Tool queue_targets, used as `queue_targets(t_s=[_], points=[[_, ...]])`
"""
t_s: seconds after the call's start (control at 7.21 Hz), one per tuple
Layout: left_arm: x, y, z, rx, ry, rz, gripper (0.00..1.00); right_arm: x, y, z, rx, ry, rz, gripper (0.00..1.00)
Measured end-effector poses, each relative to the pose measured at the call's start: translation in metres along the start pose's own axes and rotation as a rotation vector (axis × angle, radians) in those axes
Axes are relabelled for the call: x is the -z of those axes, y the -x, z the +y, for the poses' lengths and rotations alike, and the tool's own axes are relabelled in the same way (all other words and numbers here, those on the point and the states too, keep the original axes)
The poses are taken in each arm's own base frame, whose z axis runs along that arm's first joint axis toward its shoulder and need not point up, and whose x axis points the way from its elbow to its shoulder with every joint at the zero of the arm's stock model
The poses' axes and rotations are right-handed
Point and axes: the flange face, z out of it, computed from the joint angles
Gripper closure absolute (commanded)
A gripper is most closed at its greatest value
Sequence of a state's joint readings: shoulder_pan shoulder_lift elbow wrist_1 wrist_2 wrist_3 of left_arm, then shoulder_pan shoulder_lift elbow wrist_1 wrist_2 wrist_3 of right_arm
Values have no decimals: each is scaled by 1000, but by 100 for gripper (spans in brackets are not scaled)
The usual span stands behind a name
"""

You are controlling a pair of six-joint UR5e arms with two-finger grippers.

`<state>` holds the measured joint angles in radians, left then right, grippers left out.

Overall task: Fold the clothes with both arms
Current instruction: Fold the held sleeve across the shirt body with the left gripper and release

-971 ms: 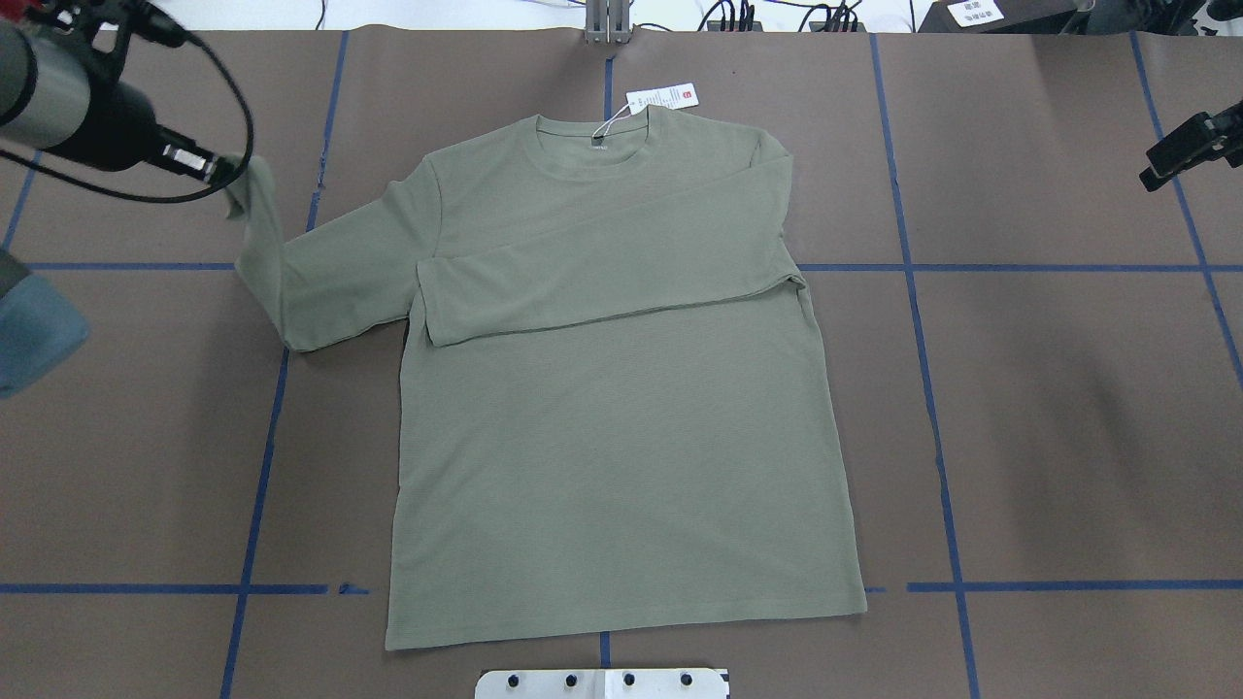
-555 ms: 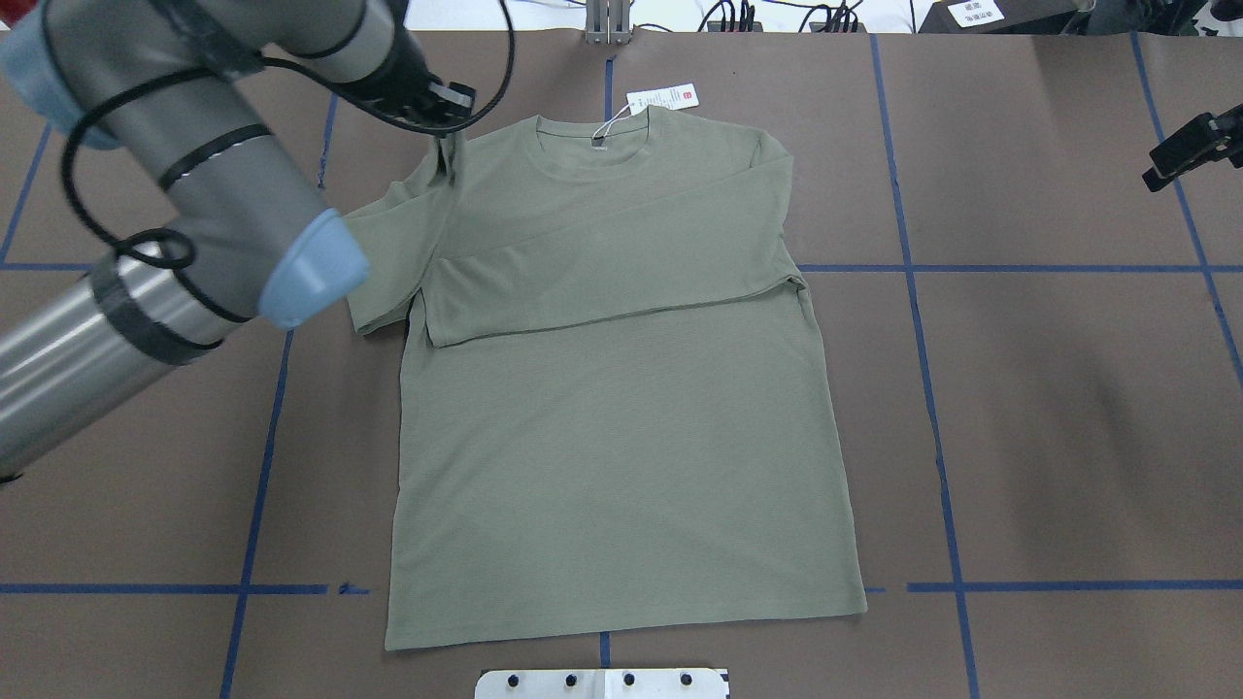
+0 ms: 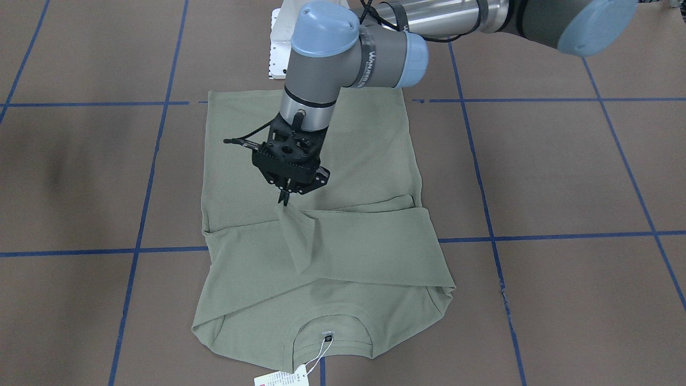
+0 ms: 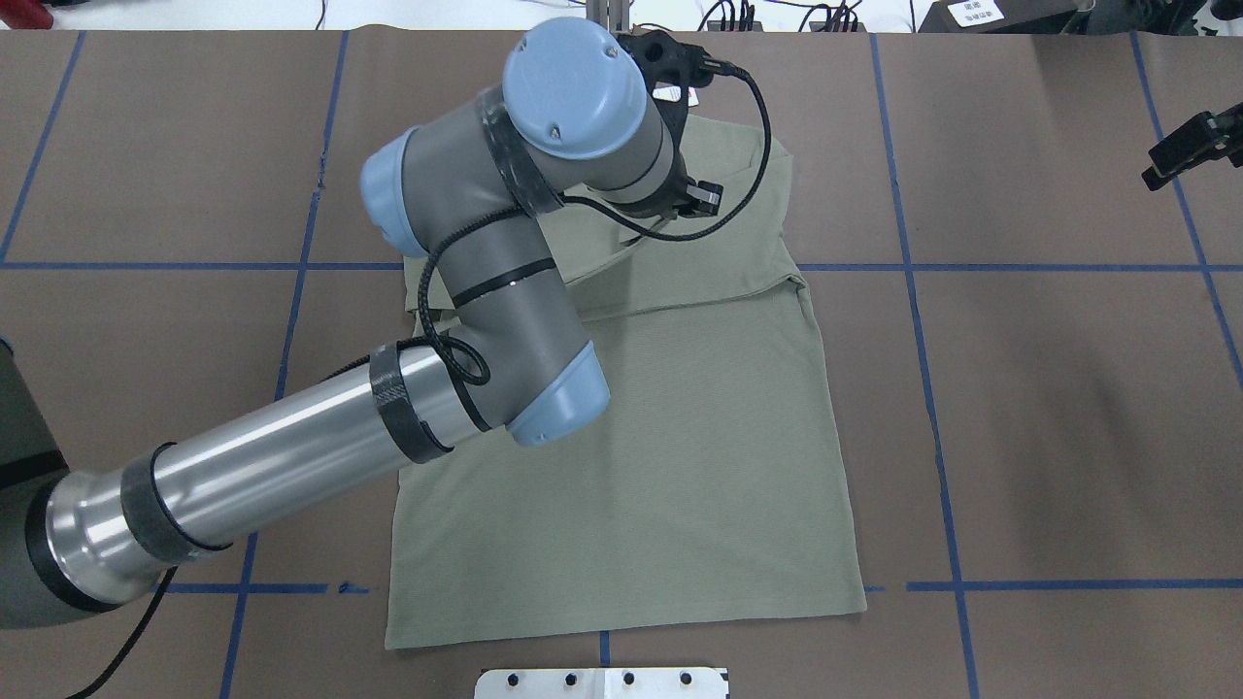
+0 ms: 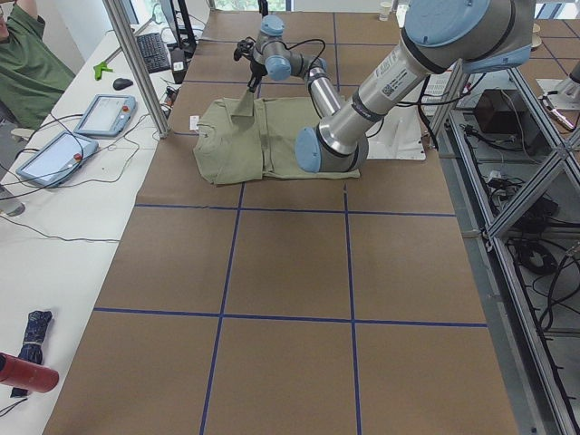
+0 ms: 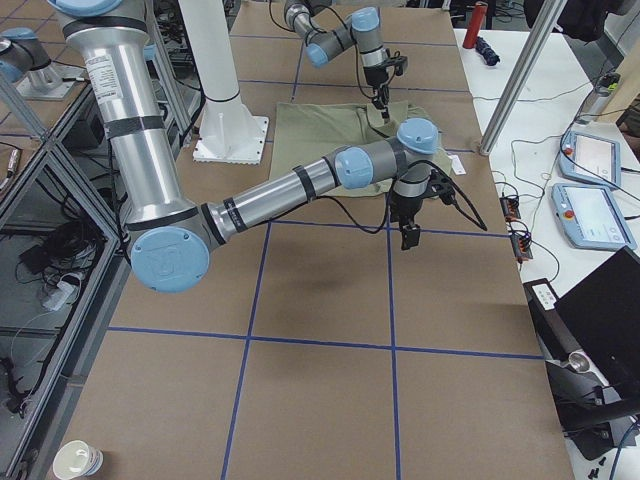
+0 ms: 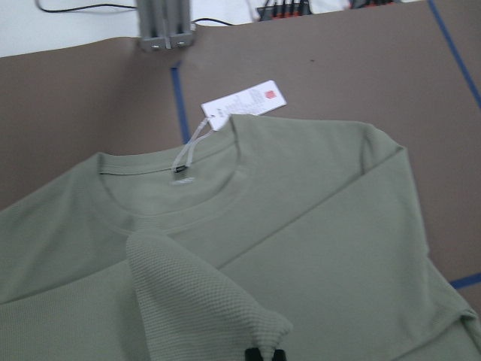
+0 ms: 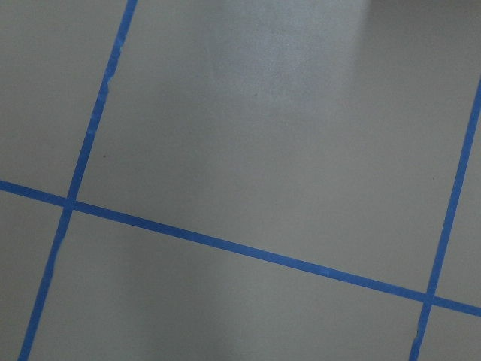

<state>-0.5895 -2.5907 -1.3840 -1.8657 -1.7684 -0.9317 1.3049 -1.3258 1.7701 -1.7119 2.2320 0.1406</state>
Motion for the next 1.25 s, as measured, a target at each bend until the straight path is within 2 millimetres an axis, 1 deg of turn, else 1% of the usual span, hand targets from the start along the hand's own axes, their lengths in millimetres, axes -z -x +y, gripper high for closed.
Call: queue_targets(t_s=[0.14, 0.28, 0.55, 0.69, 0.83, 0.97, 1.11, 1.25], points=[[-15, -17, 23, -25, 14, 35, 100, 0, -1, 0, -2, -1, 1, 0], [-27, -29, 43, -43, 32, 57, 1, 0, -2, 0, -4, -1, 3, 0], [-48, -37, 64, -30, 33, 107, 0, 0, -2, 0, -5, -2, 4, 0], [-51, -40, 70, 8, 23, 145, 0, 0, -2, 0, -5, -3, 4, 0], [-50, -37, 69, 37, 36, 168, 0, 0, -1, -2, -6, -6, 2, 0], [-48, -26, 62, 51, 80, 171, 0, 2, 3, -7, -5, -11, -1, 0], [-42, -7, 49, 50, 136, 139, 0, 7, 13, -16, -13, -21, -5, 0], [-31, 16, 35, 39, 173, 84, 0, 10, 32, -28, -35, -31, -14, 0]])
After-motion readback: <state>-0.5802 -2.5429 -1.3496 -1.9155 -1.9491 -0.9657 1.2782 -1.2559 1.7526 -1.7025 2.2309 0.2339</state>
